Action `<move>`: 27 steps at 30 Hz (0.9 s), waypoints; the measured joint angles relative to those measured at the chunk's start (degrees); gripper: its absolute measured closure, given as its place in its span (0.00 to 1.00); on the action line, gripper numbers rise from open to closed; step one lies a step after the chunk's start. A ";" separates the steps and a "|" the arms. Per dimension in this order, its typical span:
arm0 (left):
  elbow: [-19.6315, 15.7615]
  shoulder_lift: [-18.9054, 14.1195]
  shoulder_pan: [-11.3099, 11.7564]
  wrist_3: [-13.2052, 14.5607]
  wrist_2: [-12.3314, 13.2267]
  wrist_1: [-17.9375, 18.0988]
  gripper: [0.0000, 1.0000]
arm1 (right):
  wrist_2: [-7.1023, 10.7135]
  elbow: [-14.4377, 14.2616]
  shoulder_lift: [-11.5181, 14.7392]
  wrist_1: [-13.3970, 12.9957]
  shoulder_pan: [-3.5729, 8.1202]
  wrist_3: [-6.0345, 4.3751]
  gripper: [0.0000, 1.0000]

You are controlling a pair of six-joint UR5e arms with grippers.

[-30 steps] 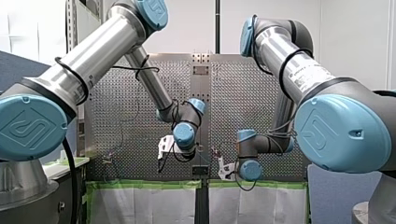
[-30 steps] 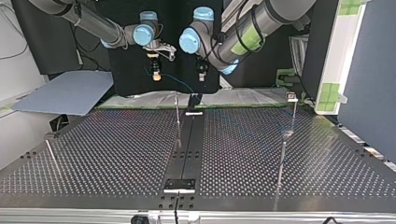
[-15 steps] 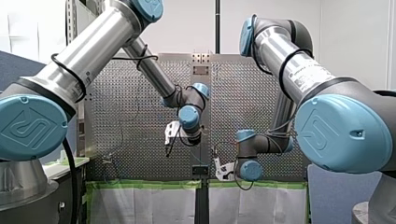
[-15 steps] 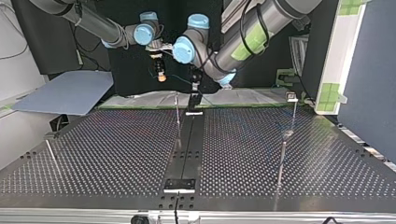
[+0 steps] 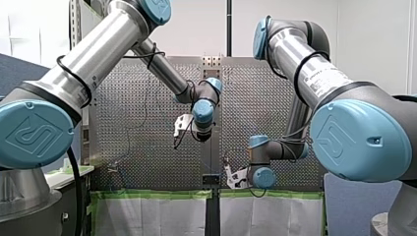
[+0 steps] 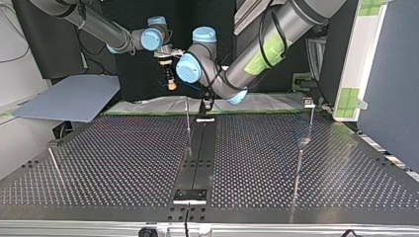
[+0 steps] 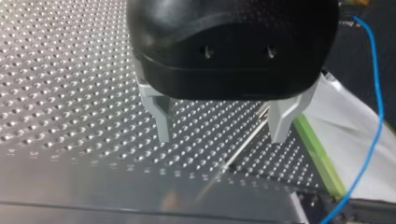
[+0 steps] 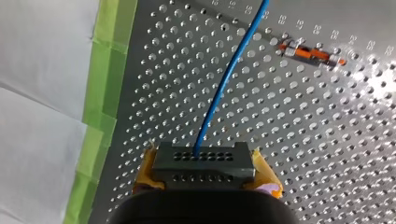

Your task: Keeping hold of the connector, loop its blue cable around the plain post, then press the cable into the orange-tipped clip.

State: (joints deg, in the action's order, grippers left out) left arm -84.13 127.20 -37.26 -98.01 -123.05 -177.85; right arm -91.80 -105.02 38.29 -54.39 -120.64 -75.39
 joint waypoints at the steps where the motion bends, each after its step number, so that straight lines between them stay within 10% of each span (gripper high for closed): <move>1: 0.44 0.07 0.14 0.42 -0.13 -0.47 0.00 | 0.12 0.19 0.00 0.15 0.02 0.31 1.00; 17: 5.86 4.54 1.65 6.63 0.79 -9.69 0.00 | 1.55 1.39 0.00 0.67 0.09 3.91 1.00; 27: 8.74 4.66 2.89 8.76 3.72 -15.84 0.00 | 1.91 1.55 0.00 0.53 0.09 4.35 1.00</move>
State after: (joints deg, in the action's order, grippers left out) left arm -75.39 131.85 -34.37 -89.24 -119.33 -193.69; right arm -89.89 -103.47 38.29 -53.86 -120.54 -71.04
